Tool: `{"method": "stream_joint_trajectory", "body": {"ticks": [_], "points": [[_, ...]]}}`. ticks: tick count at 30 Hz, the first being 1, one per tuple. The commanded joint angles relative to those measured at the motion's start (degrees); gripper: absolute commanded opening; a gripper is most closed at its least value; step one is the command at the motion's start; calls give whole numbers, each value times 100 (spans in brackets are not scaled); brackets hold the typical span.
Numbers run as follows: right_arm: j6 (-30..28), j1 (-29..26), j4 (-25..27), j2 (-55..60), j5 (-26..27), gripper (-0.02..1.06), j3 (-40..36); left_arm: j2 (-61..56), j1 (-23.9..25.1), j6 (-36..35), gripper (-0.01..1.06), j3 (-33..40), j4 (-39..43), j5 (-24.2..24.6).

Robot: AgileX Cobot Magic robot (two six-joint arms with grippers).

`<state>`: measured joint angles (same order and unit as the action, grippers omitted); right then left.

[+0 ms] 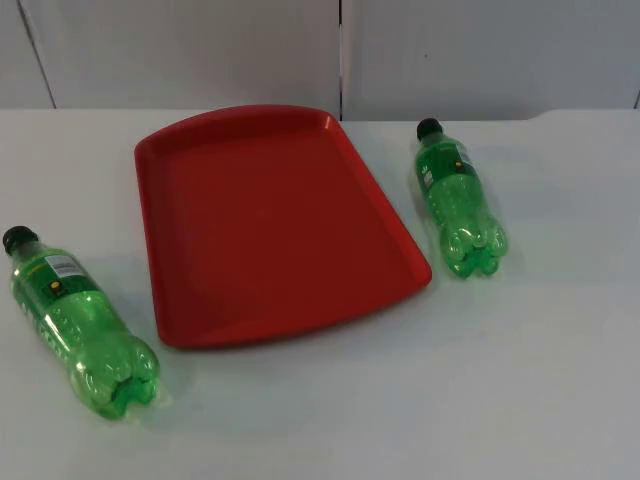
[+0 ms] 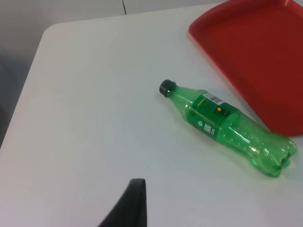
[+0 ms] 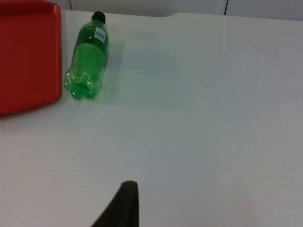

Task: Place the bottle upright on the tray.

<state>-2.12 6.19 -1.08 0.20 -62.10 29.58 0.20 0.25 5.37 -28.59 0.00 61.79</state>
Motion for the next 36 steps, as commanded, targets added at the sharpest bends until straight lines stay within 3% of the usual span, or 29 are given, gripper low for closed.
{"method": "stream_joint_trajectory", "body": {"ticks": [1,13,20,36], "points": [[-6,-30,-5,-20,38,105,-14,-20,-23,-118,105,26,63,-17],[-6,-30,-5,-20,38,105,-14,-20,-23,-182,105,26,39,-27],[-6,-30,-5,-20,38,105,-14,0,-23,-182,105,-62,-436,-27],[-6,-30,-5,-20,38,105,-14,1267,-23,-325,105,-658,-690,-426]]}}
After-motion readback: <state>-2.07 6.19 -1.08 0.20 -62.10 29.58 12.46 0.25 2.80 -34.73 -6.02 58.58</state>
